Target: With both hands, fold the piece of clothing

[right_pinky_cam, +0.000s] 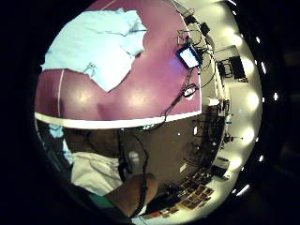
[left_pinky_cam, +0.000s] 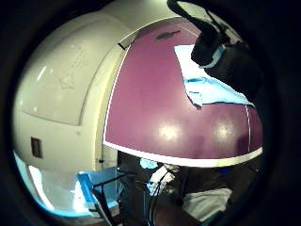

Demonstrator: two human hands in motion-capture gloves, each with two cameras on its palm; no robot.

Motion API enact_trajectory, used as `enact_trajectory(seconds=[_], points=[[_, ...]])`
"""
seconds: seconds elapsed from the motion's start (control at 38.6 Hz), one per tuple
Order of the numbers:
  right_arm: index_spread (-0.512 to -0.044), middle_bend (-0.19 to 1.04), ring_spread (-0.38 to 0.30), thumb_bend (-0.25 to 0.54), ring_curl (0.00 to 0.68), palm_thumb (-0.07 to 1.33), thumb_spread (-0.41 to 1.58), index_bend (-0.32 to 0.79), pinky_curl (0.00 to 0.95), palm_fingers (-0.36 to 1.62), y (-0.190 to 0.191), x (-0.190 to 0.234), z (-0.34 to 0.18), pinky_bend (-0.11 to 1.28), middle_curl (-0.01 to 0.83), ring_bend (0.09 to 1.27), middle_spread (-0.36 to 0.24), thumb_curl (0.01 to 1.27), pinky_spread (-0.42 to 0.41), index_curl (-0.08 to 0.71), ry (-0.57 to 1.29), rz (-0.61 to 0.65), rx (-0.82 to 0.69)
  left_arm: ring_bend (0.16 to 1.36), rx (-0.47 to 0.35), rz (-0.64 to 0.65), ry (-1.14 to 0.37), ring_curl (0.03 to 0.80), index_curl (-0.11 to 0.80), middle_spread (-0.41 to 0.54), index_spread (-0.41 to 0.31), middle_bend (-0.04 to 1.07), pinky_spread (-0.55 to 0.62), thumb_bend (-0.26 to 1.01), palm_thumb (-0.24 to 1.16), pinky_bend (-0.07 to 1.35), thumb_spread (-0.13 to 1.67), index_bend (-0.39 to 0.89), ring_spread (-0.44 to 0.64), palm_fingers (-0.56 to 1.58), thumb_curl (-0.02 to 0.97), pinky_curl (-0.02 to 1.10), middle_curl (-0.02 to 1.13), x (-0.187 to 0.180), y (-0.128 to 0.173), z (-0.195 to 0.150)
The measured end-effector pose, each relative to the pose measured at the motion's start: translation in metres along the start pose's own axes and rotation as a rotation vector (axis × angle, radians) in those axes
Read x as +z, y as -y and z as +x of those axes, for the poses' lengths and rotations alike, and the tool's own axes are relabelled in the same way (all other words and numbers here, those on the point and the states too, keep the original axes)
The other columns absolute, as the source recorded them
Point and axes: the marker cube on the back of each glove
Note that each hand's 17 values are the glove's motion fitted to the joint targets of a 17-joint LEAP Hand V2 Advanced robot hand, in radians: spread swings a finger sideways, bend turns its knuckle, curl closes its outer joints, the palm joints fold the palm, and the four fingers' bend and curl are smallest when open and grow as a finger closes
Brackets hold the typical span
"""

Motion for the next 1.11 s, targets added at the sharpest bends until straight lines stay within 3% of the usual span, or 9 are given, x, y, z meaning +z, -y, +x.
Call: enact_trajectory(seconds=[0.16, 0.39, 0.67, 0.83, 0.98, 1.11], points=[[-0.284, 0.21, 0.098, 0.254, 0.064, 0.36, 0.81, 0.23, 0.132, 0.23, -0.001, -0.002, 0.0, 0.33, 0.103, 0.19, -0.021, 0.08, 0.184, 0.142, -0.017, -0.009, 0.009, 0.54, 0.022, 0.003, 0.01, 0.207, 0.124, -0.07, -0.106, 0.23, 0.14, 0.1, 0.16, 0.33, 0.79, 0.16, 0.0, 0.7, 0.051, 0.17, 0.18, 0.0, -0.002, 0.003], [-0.355, 0.19, 0.131, 0.249, 0.103, 0.38, 1.15, 0.19, 0.19, 0.2, 0.004, 0.004, 0.01, 0.32, 0.165, 0.2, -0.023, 0.13, 0.234, 0.214, -0.004, -0.021, 0.024, 0.54, 0.055, 0.007, 0.004, 0.261, 0.191, -0.074, -0.129, 0.18, 0.19, 0.08, 0.17, 0.33, 1.09, 0.15, 0.01, 0.66, 0.098, 0.24, 0.25, 0.001, -0.003, 0.013], [-0.376, 0.19, 0.145, 0.197, 0.14, 0.36, 1.28, 0.17, 0.237, 0.16, -0.002, 0.004, 0.019, 0.32, 0.216, 0.2, -0.023, 0.17, 0.254, 0.254, -0.012, -0.041, 0.01, 0.54, 0.073, 0.004, 0.009, 0.289, 0.238, -0.065, -0.134, 0.17, 0.21, 0.04, 0.17, 0.33, 1.22, 0.14, 0.02, 0.63, 0.143, 0.28, 0.28, 0.011, 0.002, 0.023], [-0.373, 0.19, 0.149, 0.16, 0.161, 0.36, 1.29, 0.13, 0.265, 0.12, 0.007, 0.024, 0.021, 0.35, 0.238, 0.21, -0.016, 0.19, 0.258, 0.254, -0.038, -0.048, 0.013, 0.55, 0.069, -0.002, -0.002, 0.303, 0.256, -0.063, -0.133, 0.17, 0.21, 0.02, 0.18, 0.33, 1.23, 0.14, 0.02, 0.6, 0.165, 0.31, 0.3, 0.022, 0.004, 0.026], [-0.367, 0.18, 0.161, 0.113, 0.186, 0.35, 1.25, 0.07, 0.308, 0.0, 0.032, 0.071, 0.022, 0.45, 0.248, 0.25, 0.011, 0.2, 0.26, 0.224, -0.083, -0.095, 0.045, 0.57, 0.056, -0.022, 0.014, 0.318, 0.263, -0.043, -0.126, 0.15, 0.21, 0.0, 0.19, 0.36, 1.24, 0.13, 0.02, 0.56, 0.184, 0.33, 0.29, 0.071, 0.032, 0.024], [-0.362, 0.18, 0.166, 0.088, 0.196, 0.37, 1.23, 0.07, 0.328, -0.04, 0.042, 0.097, 0.019, 0.51, 0.253, 0.27, 0.029, 0.21, 0.258, 0.197, -0.061, -0.135, 0.043, 0.6, 0.056, -0.092, 0.018, 0.33, 0.247, -0.024, -0.107, 0.14, 0.22, -0.01, 0.19, 0.42, 1.24, 0.08, 0.04, 0.48, 0.197, 0.36, 0.29, 0.096, 0.035, 0.025]])
